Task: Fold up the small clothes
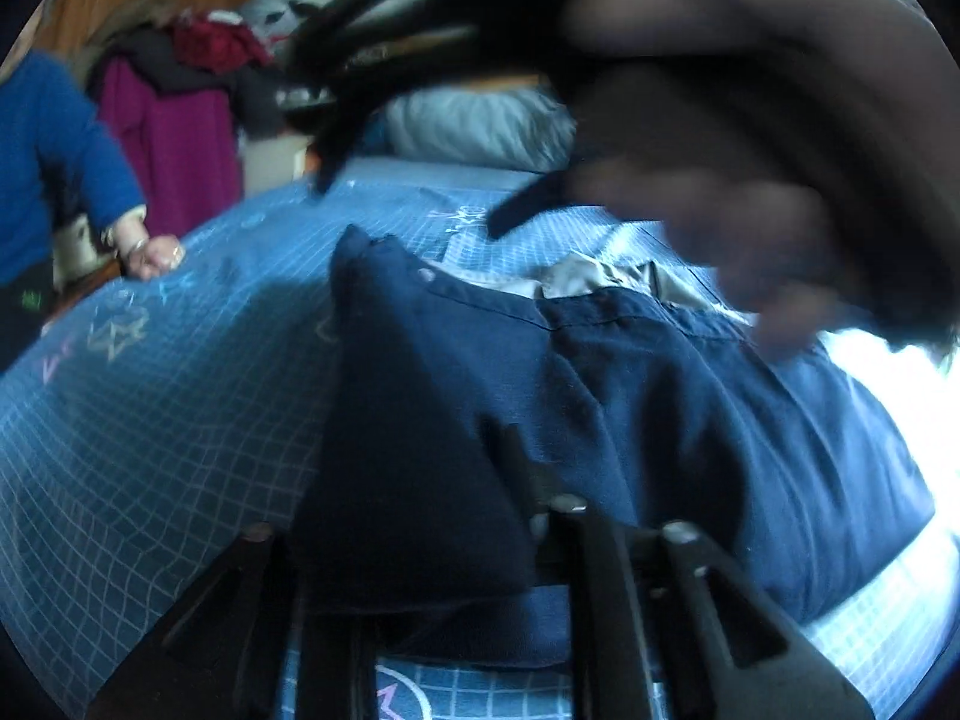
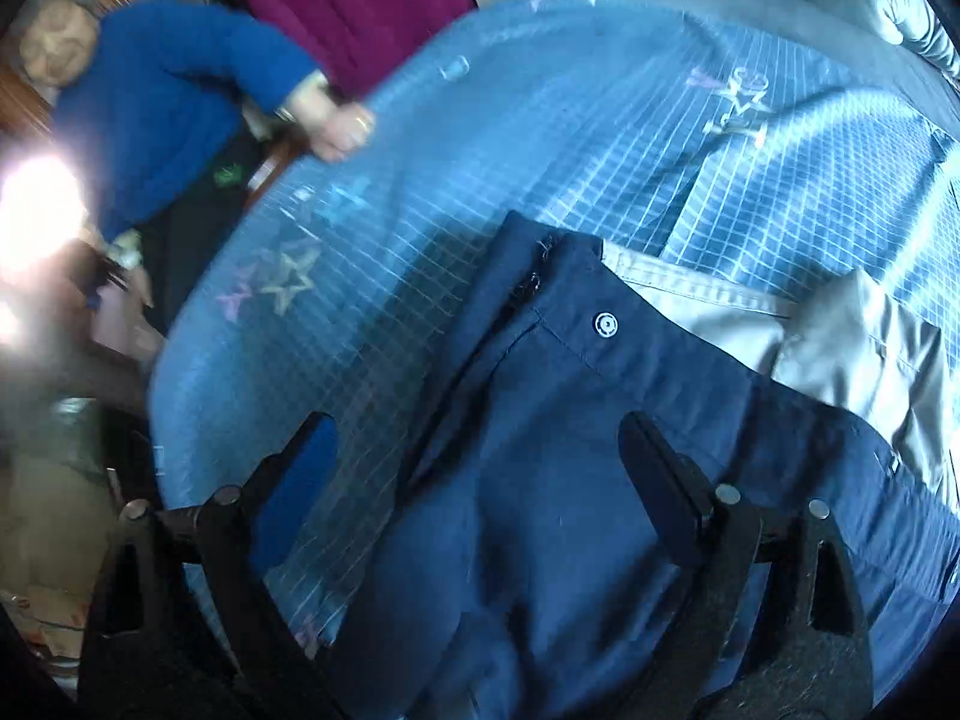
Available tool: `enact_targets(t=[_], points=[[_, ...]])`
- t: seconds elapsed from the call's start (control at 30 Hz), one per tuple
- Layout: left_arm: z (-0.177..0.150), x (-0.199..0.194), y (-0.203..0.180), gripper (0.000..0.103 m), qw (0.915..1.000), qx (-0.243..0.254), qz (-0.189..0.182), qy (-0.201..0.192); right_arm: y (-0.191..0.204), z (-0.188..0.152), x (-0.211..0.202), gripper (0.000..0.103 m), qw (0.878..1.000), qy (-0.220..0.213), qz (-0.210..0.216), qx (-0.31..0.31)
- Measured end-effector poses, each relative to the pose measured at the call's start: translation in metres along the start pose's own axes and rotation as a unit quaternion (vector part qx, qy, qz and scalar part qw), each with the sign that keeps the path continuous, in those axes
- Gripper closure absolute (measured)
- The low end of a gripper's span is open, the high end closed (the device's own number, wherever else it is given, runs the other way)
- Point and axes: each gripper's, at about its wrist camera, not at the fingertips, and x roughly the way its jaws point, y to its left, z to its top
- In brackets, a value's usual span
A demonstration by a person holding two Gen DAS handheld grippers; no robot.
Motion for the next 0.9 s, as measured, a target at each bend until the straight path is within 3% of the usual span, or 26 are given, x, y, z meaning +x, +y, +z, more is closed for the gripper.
enact_targets(t=[0.13,0.27,0.33,0.4,0.43,0.6,0.7,0.9], points=[[0.000,0.005,-0.014,0.075,0.9992,0.038,0.006,0.008,0.003,0.005,0.025,0.010,0.999,0.037,-0.014,-0.003],[0.000,0.008,-0.020,0.075,0.9984,0.054,0.008,0.012,-0.006,0.004,0.041,0.015,0.995,0.064,-0.067,-0.029],[0.000,0.009,-0.020,0.075,0.9985,0.053,0.006,0.014,-0.018,0.001,0.048,0.040,0.995,0.081,-0.049,-0.021],[0.002,0.012,-0.017,0.075,0.9987,0.048,0.000,0.019,-0.037,-0.003,0.045,0.089,0.997,0.076,0.009,0.011],[0.003,0.012,-0.016,0.075,0.9987,0.047,-0.009,0.019,-0.046,-0.007,0.038,0.094,0.996,0.064,0.050,0.034],[0.010,-0.013,-0.028,0.075,0.9958,0.076,-0.046,-0.020,-0.089,-0.046,-0.034,0.095,0.991,-0.038,0.112,0.056],[0.023,-0.031,-0.062,0.075,0.9910,0.098,-0.083,-0.037,-0.139,-0.085,-0.081,0.095,0.981,-0.096,0.134,0.099],[0.036,-0.044,-0.165,0.076,0.9658,0.173,-0.190,-0.031,-0.253,-0.183,-0.128,0.096,0.954,-0.154,0.158,0.205]])
